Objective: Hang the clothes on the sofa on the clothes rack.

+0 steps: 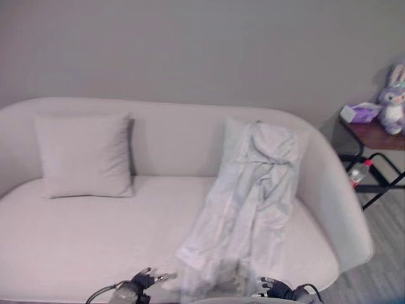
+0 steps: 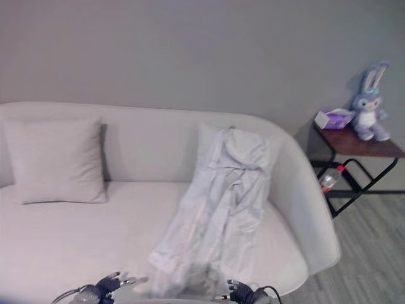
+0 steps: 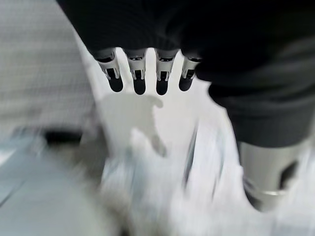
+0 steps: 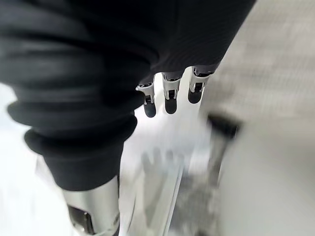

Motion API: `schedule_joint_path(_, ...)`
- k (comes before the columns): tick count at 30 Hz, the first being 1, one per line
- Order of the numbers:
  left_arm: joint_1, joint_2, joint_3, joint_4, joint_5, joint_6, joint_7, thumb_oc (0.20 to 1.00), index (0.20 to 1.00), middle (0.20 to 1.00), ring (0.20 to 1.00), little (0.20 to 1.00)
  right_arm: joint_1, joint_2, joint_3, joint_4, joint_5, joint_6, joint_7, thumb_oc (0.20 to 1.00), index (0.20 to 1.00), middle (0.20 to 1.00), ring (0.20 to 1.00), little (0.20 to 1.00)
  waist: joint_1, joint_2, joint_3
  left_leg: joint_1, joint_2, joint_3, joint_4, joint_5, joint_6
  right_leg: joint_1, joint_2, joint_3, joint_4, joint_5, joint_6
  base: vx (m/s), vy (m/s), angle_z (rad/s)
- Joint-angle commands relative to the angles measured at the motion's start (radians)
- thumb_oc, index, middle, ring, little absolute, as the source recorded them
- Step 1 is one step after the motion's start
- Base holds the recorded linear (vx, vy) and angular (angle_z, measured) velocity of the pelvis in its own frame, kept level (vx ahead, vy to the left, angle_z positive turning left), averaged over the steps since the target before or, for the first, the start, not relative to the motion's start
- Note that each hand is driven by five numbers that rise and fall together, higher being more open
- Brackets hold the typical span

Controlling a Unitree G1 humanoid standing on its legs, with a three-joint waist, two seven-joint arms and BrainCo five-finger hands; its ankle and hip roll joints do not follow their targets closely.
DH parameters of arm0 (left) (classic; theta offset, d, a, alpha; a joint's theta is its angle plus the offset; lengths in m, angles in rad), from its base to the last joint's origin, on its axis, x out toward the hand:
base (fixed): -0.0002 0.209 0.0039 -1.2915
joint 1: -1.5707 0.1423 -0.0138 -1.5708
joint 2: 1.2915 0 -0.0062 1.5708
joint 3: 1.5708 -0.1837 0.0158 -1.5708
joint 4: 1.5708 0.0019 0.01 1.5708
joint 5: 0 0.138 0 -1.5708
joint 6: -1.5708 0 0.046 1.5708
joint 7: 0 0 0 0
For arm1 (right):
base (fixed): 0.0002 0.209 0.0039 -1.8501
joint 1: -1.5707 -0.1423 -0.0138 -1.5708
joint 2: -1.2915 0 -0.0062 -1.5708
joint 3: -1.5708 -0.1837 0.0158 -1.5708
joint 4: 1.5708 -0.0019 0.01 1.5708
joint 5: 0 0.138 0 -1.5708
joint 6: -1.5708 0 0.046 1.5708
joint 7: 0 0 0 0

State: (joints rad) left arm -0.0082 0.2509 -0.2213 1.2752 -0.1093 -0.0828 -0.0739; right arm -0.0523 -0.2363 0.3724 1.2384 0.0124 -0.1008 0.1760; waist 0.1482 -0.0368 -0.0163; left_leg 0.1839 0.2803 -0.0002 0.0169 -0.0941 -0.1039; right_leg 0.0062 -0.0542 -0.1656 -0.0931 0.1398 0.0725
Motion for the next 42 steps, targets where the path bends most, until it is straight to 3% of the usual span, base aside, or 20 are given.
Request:
schedule_joint_path(1, -0.077, -0.018, -0.045, -0.010, -0.009, -0.021, -0.012, 1.000, 1.000, 1.000, 1.000, 1.000, 0.002, -0.050, -0.057, 0.043, 0.031, -0.018, -0.028, 1.000, 1.000, 1.000, 1.000, 1.000, -0.040, 0.030, 0.046, -0.052, 0.002, 0.113, -0.032, 0.183, 0.037, 0.074, -0.072, -0.012, 0.006, -0.098, -0.035, 0.09, -0.177, 0.57)
schedule_joint_path(2, -0.077, -0.018, -0.045, -0.010, -0.009, -0.021, -0.012, 1.000, 1.000, 1.000, 1.000, 1.000, 0.002, -0.050, -0.057, 0.043, 0.031, -0.018, -0.028, 1.000, 1.000, 1.000, 1.000, 1.000, -0.040, 0.030, 0.046, -0.052, 0.002, 0.113, -0.032, 0.183, 0.037, 0.074, -0.072, -0.012, 0.006, -0.099, -0.035, 0.15, -0.241, 1.01)
schedule_joint_path(3, -0.085, -0.010, -0.044, -0.012, -0.009, -0.023, -0.011, 1.000, 1.000, 1.000, 1.000, 1.000, -0.002, -0.053, -0.069, 0.046, 0.030, -0.018, -0.029, 1.000, 1.000, 1.000, 1.000, 1.000, -0.034, 0.025, 0.052, -0.073, -0.063, 0.079, -0.060, 0.155, 0.030, 0.076, -0.063, 0.002, 0.006, -0.110, -0.038, 0.08, -0.086, 0.88)
schedule_joint_path(5, -0.094, -0.001, -0.053, -0.014, -0.013, -0.025, -0.005, 1.000, 1.000, 1.000, 1.000, 1.000, -0.008, -0.053, -0.072, 0.052, 0.031, -0.017, -0.033, 1.000, 1.000, 1.000, 1.000, 1.000, -0.010, 0.024, 0.057, -0.131, -0.119, 0.049, -0.104, 0.145, 0.030, 0.080, -0.048, 0.020, 0.006, -0.122, -0.045, 0.09, -0.073, 0.40)
schedule_joint_path(7, -0.096, 0.008, -0.053, -0.010, -0.013, -0.028, -0.006, 1.000, 1.000, 1.000, 1.000, 1.000, -0.025, -0.048, -0.062, 0.054, 0.024, -0.016, -0.033, 1.000, 1.000, 1.000, 1.000, 1.000, 0.011, 0.025, 0.051, -0.160, -0.142, 0.005, -0.104, 0.114, 0.036, 0.083, -0.047, 0.039, 0.006, -0.120, -0.048, 0.09, 0.004, -0.39)
schedule_joint_path(17, -0.113, 0.030, -0.048, -0.096, -0.023, -0.031, 0.019, 1.000, 1.000, 1.000, 1.000, 1.000, -0.019, -0.039, -0.099, 0.067, 0.025, -0.011, -0.035, 1.000, 1.000, 1.000, 1.000, 1.000, -0.007, 0.031, 0.025, -0.150, -0.189, 0.031, -0.104, 0.091, 0.040, 0.083, -0.088, 0.027, 0.006, -0.107, -0.052, 0.06, 0.106, -0.34)
schedule_joint_path(23, -0.109, 0.086, -0.074, -0.304, -0.007, -0.010, 0.022, 1.000, 1.000, 1.000, 1.000, 1.000, -0.024, -0.075, -0.137, 0.002, 0.030, -0.008, -0.042, 1.000, 1.000, 1.000, 1.000, 1.000, -0.012, 0.035, 0.042, -0.134, -0.201, 0.040, -0.104, 0.085, 0.045, 0.087, -0.109, 0.021, 0.006, -0.098, -0.044, 0.04, 0.056, 0.02)
schedule_joint_path(25, -0.100, 0.133, -0.073, -0.483, -0.007, 0.012, 0.013, 1.000, 1.000, 1.000, 1.000, 1.000, -0.033, -0.131, -0.171, -0.083, 0.031, -0.010, -0.051, 1.000, 1.000, 1.000, 1.000, 1.000, -0.017, 0.035, 0.053, -0.130, -0.205, 0.043, -0.104, 0.083, 0.048, 0.082, -0.110, 0.023, 0.006, -0.095, -0.041, 0.04, 0.032, -0.08)
schedule_joint_path(31, -0.187, 0.221, -0.142, -0.675, 0.011, 0.032, 0.010, 1.000, 1.000, 1.000, 1.000, 1.000, -0.102, -0.207, -0.192, -0.209, 0.034, -0.001, -0.062, 1.000, 1.000, 1.000, 1.000, 1.000, -0.022, 0.034, 0.090, -0.127, -0.208, 0.049, -0.104, 0.084, 0.050, 0.068, -0.106, 0.030, 0.006, -0.092, -0.035, 0.00, 0.015, -0.09)
schedule_joint_path(36, -0.406, 0.277, -0.249, -0.725, 0.013, 0.043, 0.032, 1.000, 1.000, 1.000, 1.000, 1.000, -0.250, -0.304, -0.131, -0.325, 0.028, 0.009, -0.086, 1.000, 1.000, 1.000, 1.000, 1.000, -0.015, 0.025, 0.179, -0.141, -0.203, 0.047, -0.104, 0.097, 0.047, 0.044, -0.099, 0.034, 0.006, -0.088, -0.031, -0.07, -0.016, -0.05)
schedule_joint_path(39, -0.643, 0.341, -0.357, -0.690, 0.027, 0.048, 0.065, 1.000, 1.000, 1.000, 1.000, 1.000, -0.445, -0.386, -0.078, -0.376, 0.035, 0.022, -0.125, 1.000, 1.000, 1.000, 1.000, 1.000, 0.002, 0.014, 0.311, -0.169, -0.193, 0.042, -0.104, 0.116, 0.040, 0.012, -0.093, 0.040, 0.006, -0.082, -0.030, -0.18, -0.037, -0.11)
schedule_joint_path(41, -0.703, 0.354, -0.373, -0.670, 0.026, 0.047, 0.074, 1.000, 1.000, 1.000, 1.000, 1.000, -0.493, -0.408, -0.069, -0.373, 0.037, 0.021, -0.139, 1.000, 1.000, 1.000, 1.000, 1.000, 0.007, 0.012, 0.346, -0.178, -0.190, 0.038, -0.104, 0.121, 0.038, 0.002, -0.091, 0.043, 0.006, -0.081, -0.030, -0.15, -0.026, -0.07)
schedule_joint_path(42, -0.835, 0.372, -0.416, -0.620, 0.022, 0.044, 0.092, 1.000, 1.000, 1.000, 1.000, 1.000, -0.607, -0.446, -0.035, -0.331, 0.043, 0.021, -0.166, 1.000, 1.000, 1.000, 1.000, 1.000, 0.016, 0.010, 0.415, -0.203, -0.185, 0.032, -0.104, 0.133, 0.031, -0.021, -0.091, 0.041, 0.006, -0.079, -0.030, -0.15, -0.019, 0.02)
